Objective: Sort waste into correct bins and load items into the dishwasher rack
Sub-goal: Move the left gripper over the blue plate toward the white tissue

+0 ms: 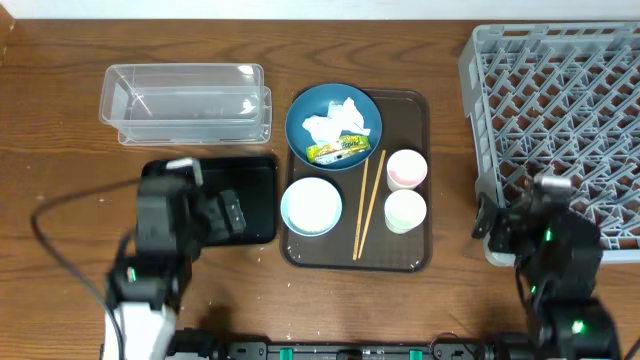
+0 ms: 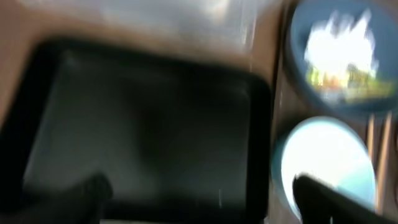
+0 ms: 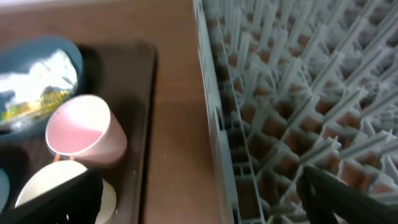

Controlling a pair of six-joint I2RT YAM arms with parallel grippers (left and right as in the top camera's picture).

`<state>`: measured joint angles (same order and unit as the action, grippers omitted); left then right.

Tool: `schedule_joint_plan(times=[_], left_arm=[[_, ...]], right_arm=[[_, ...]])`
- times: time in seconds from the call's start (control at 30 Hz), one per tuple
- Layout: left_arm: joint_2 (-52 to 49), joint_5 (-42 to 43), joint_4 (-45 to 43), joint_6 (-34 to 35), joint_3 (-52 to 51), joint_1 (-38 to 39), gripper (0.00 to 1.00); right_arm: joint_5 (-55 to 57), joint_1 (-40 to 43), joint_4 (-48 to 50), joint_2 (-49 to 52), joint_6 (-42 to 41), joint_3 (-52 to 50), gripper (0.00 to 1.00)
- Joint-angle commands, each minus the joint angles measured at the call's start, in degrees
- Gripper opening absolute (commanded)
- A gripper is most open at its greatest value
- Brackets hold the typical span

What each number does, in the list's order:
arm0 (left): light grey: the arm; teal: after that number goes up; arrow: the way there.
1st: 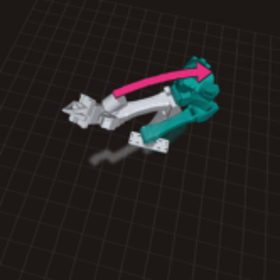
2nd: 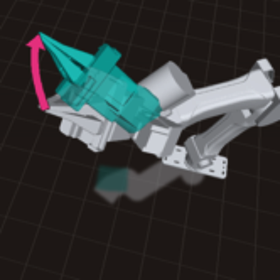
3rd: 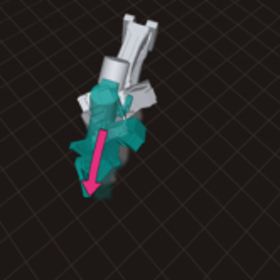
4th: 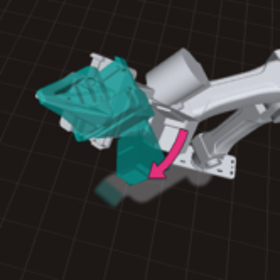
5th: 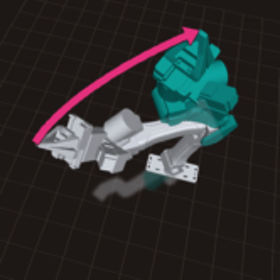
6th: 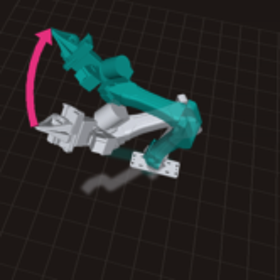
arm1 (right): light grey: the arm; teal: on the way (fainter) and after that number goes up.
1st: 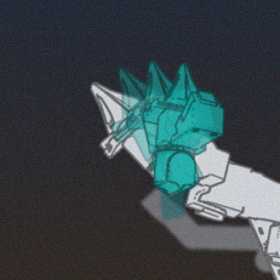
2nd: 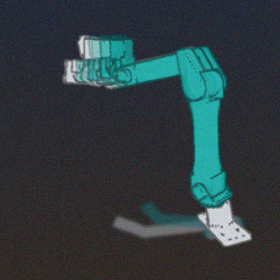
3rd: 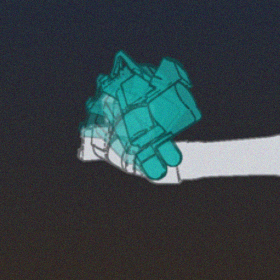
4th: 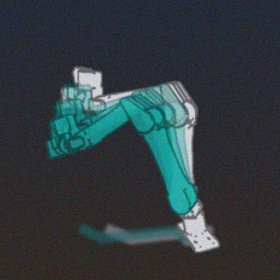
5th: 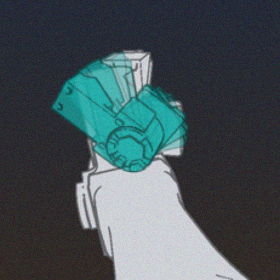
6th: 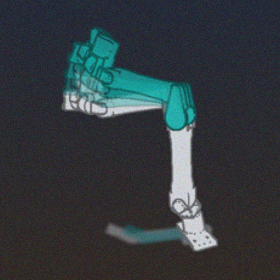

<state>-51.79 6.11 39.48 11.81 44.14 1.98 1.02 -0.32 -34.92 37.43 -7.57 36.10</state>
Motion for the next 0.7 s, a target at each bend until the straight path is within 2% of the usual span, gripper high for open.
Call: schedule_joint_plan(times=[0.0, 0.1, 0.17, 0.3, 0.4, 0.67], left_arm=[[-8.07, 2.25, 8.48, 0.07, 11.76, -0.22, 0.96], [-12.98, 2.29, 14.03, 0.09, 17.97, -0.2, 0.96], [-14.38, 2.93, 13.55, 0.07, 19.61, -0.2, 0.96], [-16.02, 8.07, 4.5, -0.83, 19.98, 0.22, 0.95], [-19.26, 8.24, -1.75, -1.33, 21.27, 2.25, 0.92], [-37.77, 4.79, -8.13, -14.25, 33.09, 11.19, 0.92]], right_arm=[[0.76, 0.31, -5.77, 8.46, 0.39, 8.44, 0.99], [2.49, 0.31, -10.45, 14.53, 0.42, 13.46, 0.99], [2.6, 0.31, -11.26, 17.4, 0.39, 15.08, 0.99], [2.38, 0.31, -11.34, 19.69, 0.39, 15.67, 0.99], [2.4, 0.31, -11.21, 19.58, 0.39, 15.67, 0.99], [1.53, 0.31, -11.3, 19.56, 0.37, 15.67, 0.99]])
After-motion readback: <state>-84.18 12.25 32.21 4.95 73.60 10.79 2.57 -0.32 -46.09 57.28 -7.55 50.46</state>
